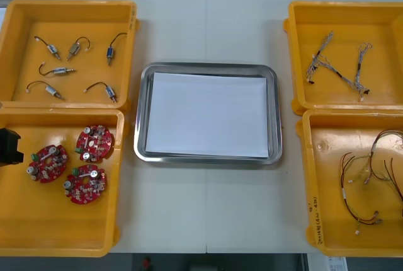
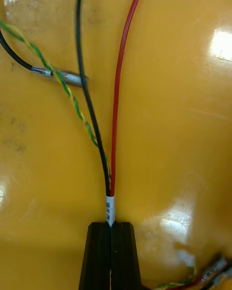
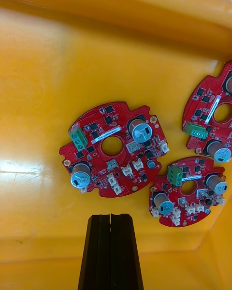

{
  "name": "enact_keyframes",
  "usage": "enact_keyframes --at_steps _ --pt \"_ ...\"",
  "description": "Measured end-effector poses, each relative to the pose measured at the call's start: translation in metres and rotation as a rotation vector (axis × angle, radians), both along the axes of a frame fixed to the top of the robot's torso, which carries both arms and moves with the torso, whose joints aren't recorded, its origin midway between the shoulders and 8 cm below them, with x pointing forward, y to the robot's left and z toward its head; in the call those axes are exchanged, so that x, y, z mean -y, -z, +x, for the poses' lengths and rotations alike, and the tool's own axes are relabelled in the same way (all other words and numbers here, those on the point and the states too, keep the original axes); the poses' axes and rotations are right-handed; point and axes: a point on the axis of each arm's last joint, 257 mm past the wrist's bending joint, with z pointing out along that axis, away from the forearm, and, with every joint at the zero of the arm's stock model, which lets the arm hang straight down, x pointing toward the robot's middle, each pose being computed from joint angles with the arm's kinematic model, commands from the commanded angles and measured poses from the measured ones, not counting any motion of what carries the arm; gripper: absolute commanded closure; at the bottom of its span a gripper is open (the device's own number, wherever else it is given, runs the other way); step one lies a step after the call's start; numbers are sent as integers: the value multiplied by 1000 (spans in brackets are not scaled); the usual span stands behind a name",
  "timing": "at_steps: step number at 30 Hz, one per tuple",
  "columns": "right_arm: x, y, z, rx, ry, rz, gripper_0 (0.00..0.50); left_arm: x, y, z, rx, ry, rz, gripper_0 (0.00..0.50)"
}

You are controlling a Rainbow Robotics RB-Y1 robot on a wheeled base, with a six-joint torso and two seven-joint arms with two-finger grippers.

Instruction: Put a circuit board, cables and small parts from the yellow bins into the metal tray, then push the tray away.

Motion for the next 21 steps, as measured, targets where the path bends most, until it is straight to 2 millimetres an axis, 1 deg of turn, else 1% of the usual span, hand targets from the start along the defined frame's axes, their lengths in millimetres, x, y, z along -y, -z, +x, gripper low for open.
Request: enact_keyframes --at_steps 2,7,11,16,21 --pt "0 0 0 0 0 0 500 0 0 0 0 0 0 4" --pt "1 -2 -1 -22 2 -1 500 0 0 1 2 -1 0 0" --pt "5 -11 -10 -84 13 -7 500 0 -1 2 6 -2 -1 0" --pt "2 -43 -10 -106 35 40 500 1 0 3 3 -6 -20 0" --pt "9 -80 -10 -111 49 38 500 -1 2 4 -4 -16 -33 0"
